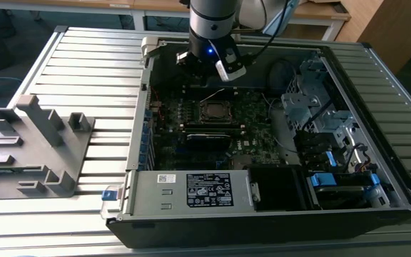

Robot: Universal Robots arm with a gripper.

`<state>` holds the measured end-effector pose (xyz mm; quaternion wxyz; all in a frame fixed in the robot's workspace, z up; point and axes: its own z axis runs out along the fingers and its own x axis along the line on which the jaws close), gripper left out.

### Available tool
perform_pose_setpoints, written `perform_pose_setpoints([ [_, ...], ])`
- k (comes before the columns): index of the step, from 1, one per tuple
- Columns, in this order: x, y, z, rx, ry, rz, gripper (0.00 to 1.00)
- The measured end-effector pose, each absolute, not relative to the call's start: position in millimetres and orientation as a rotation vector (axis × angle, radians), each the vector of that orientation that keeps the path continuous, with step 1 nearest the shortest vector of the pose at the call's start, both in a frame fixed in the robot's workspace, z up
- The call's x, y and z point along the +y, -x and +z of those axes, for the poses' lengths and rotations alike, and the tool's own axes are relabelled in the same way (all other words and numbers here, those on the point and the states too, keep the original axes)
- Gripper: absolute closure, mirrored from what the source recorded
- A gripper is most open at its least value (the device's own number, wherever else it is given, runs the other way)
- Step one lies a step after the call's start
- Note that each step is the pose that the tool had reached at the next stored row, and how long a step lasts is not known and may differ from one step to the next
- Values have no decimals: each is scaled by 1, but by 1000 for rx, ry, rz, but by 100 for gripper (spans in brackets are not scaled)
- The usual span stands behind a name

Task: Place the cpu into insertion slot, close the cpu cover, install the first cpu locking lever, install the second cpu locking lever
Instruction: 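Install the first cpu locking lever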

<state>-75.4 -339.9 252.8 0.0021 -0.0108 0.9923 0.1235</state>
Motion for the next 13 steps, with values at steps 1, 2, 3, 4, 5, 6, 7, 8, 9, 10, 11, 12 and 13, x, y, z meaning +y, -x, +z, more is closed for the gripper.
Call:
perform_pose_setpoints([
  [1, -340, 75, 253, 3114, 34, 381, 89],
  [2, -340, 75, 252, 3116, 34, 367, 89],
  [3, -340, 75, 252, 3117, 34, 357, 89],
  [4, -340, 75, 252, 3118, 34, 353, 89],
  [5, -340, 75, 251, 3118, 34, 352, 89],
  [6, -340, 75, 251, 3118, 34, 352, 89],
  [7, -340, 75, 250, 3118, 34, 352, 89],
  [8, -340, 74, 250, 3118, 34, 352, 89],
  [9, -340, 72, 249, 3118, 34, 352, 89],
  [10, -340, 71, 249, 3118, 34, 352, 89],
  [11, -340, 70, 248, 3118, 34, 352, 89],
  [12, -339, 70, 248, 3118, 34, 352, 89],
  [13, -340, 70, 248, 3118, 34, 351, 89],
])
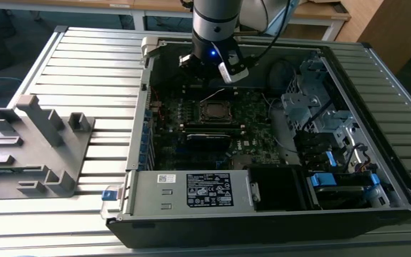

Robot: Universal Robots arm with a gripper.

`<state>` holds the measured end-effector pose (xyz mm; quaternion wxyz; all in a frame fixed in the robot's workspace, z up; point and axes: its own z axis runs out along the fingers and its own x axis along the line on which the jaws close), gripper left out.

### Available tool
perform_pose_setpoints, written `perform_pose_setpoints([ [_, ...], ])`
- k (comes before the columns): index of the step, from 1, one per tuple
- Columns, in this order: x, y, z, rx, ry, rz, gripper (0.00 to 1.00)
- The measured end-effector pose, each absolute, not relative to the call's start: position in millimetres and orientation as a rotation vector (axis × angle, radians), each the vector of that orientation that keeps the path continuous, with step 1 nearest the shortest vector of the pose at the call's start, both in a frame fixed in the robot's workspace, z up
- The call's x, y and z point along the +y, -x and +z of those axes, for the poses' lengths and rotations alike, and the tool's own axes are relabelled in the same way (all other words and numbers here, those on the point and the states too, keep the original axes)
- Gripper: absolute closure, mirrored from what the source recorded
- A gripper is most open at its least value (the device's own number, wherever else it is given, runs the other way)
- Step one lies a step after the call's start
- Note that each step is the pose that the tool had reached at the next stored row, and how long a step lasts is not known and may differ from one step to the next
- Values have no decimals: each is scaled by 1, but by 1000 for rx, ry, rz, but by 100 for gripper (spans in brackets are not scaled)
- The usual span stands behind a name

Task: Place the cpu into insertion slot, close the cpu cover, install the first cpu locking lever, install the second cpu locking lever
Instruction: 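Install the first cpu locking lever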

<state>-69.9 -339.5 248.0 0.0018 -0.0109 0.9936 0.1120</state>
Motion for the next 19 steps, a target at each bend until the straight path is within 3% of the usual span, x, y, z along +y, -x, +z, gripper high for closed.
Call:
perform_pose_setpoints([
  [19, -340, 70, 236, 3118, 34, 351, 89],
])
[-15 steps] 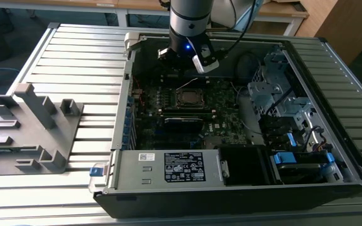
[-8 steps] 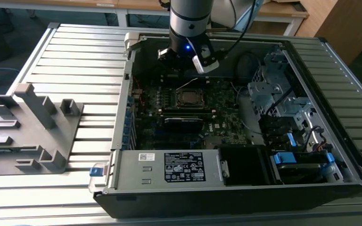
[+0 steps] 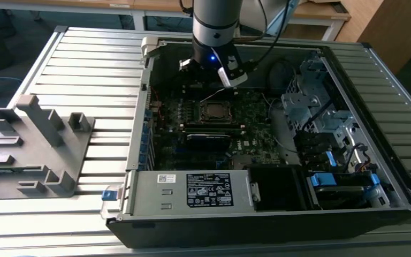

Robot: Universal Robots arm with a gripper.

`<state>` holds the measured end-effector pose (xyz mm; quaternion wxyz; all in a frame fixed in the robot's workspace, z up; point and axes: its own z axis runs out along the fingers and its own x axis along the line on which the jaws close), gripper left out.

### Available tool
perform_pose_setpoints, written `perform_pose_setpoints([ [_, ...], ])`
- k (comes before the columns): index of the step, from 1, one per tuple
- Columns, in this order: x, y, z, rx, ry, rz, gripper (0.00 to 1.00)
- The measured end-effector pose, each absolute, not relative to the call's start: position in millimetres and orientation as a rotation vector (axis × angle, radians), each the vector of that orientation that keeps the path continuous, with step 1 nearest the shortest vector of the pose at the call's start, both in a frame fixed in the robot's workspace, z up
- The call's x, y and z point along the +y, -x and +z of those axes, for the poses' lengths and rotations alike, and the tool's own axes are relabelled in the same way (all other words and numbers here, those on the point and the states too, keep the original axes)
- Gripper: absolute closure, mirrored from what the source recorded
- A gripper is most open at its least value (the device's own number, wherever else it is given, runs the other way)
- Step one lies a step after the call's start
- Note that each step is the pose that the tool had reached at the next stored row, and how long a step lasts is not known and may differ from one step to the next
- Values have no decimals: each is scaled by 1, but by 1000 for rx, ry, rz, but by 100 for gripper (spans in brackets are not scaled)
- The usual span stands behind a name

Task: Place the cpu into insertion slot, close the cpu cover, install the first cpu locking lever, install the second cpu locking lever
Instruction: 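Install the first cpu locking lever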

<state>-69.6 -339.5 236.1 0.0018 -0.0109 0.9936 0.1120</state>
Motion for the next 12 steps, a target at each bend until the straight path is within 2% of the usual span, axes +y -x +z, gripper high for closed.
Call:
perform_pose_setpoints([
  [12, -339, 64, 232, 3118, 34, 351, 89],
])
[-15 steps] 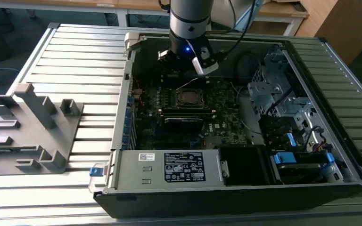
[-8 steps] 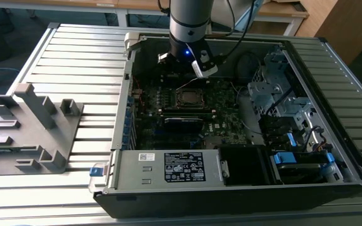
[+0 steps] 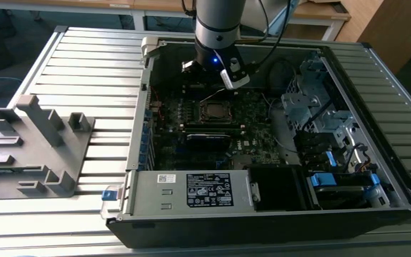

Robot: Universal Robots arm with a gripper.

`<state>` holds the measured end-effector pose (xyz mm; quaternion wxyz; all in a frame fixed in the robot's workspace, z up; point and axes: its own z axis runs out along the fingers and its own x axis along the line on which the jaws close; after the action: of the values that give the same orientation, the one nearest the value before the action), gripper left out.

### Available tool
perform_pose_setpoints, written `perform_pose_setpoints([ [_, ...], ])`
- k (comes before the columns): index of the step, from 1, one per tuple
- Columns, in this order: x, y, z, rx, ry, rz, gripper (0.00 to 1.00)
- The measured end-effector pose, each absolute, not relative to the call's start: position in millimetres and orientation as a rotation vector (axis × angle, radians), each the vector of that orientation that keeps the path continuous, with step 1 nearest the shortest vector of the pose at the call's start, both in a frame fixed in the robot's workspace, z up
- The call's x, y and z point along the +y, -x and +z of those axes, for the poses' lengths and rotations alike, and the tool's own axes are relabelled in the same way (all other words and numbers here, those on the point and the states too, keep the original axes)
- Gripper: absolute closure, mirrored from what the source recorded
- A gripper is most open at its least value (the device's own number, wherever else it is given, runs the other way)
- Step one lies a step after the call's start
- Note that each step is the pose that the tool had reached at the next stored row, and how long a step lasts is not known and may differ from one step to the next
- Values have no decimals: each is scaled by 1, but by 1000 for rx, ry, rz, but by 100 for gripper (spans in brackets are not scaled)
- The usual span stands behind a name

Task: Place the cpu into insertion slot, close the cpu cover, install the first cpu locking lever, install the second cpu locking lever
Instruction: 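Install the first cpu locking lever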

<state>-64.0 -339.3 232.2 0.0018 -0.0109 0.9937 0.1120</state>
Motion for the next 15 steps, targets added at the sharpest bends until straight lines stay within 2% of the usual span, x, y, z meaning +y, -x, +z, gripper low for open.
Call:
perform_pose_setpoints([
  [15, -339, 59, 231, 3118, 34, 351, 89],
])
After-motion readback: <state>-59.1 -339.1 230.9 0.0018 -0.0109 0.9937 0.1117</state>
